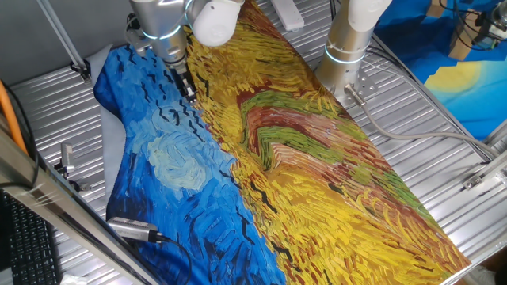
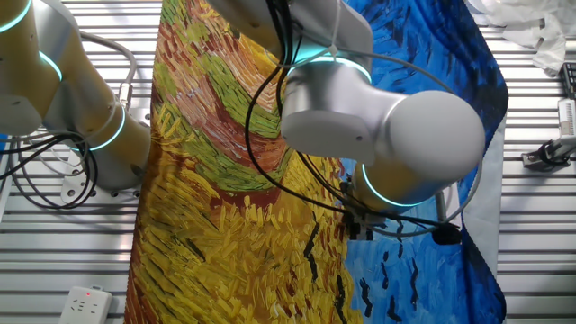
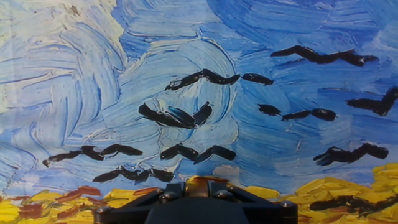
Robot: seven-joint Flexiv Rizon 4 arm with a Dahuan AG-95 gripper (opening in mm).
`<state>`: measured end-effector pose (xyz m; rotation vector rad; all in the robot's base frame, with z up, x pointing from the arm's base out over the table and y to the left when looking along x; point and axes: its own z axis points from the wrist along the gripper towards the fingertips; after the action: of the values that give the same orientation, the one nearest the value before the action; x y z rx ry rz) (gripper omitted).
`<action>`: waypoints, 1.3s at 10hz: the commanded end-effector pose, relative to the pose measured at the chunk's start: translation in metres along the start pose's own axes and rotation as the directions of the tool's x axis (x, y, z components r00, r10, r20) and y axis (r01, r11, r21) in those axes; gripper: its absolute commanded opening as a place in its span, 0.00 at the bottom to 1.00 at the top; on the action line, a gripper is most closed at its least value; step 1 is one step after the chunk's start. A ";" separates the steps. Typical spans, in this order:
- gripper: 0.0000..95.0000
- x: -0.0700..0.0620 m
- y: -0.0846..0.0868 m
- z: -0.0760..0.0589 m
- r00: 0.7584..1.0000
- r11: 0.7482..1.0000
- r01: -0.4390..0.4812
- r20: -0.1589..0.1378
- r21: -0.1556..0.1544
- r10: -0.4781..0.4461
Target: Pick up the small block on the left and move it to the right
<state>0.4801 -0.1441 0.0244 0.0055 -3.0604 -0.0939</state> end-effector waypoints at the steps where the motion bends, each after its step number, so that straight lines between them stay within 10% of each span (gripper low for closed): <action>1: 0.00 0.002 0.001 -0.010 1.000 1.000 0.001 -0.011 0.001 -0.001; 13: 0.00 0.035 0.010 -0.054 0.998 1.000 -0.012 -0.058 0.014 0.012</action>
<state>0.4489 -0.1369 0.0820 -0.0088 -3.0034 -0.0716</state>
